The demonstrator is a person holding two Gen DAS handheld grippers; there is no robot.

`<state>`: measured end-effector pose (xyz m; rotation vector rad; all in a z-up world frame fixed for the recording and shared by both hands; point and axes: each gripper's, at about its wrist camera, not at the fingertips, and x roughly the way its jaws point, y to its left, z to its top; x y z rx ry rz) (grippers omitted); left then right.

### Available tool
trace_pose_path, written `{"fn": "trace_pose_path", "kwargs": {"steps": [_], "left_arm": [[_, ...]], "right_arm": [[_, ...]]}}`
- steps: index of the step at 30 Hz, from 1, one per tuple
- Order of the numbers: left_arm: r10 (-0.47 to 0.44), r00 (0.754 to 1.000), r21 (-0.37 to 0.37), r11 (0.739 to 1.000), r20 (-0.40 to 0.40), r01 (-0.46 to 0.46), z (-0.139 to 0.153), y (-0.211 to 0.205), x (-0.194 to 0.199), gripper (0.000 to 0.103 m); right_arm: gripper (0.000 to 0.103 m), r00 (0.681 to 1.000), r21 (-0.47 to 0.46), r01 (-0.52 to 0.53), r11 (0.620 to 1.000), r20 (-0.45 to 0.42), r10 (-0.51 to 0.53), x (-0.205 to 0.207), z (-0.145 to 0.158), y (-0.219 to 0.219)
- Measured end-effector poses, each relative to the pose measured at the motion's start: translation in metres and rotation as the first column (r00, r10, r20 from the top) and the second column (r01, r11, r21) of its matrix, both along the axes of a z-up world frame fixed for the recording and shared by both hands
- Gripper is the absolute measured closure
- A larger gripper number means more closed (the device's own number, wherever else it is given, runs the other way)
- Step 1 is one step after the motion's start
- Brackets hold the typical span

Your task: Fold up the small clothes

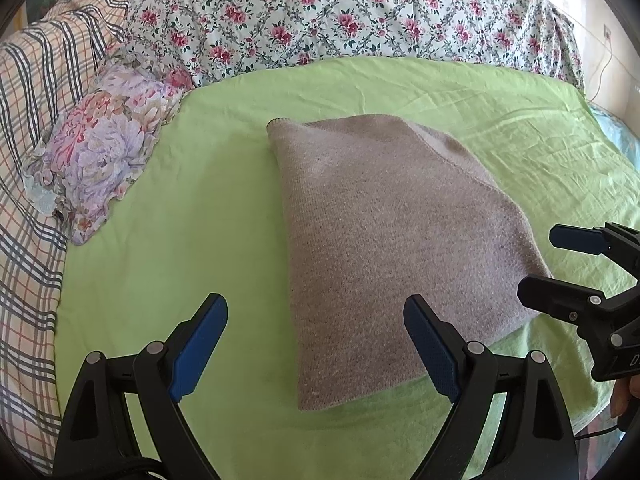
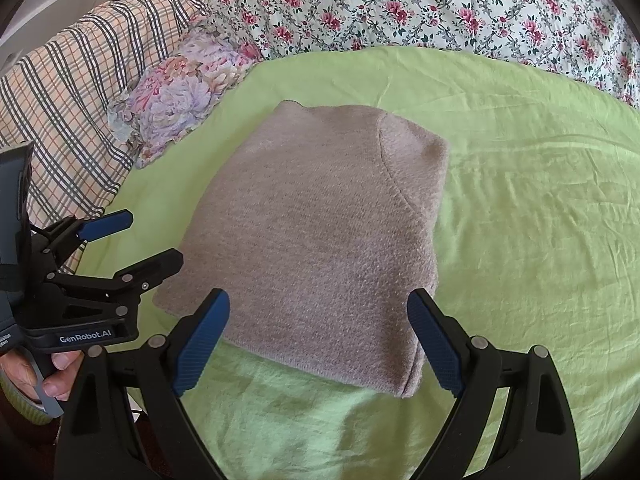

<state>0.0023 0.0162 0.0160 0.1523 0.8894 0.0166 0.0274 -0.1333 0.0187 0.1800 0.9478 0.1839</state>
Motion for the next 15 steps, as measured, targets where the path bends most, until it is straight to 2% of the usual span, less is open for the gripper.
{"fn": "trace_pose_path", "kwargs": {"steps": [15], "left_arm": [[0.028,1.0,-0.009,1.0,-0.008,-0.028,0.005,0.009,0.022,0.013]], "right_arm": [[0.012,1.0,0.007,0.022,1.0,-0.008,-0.021,0.017,-0.001,-0.016]]}}
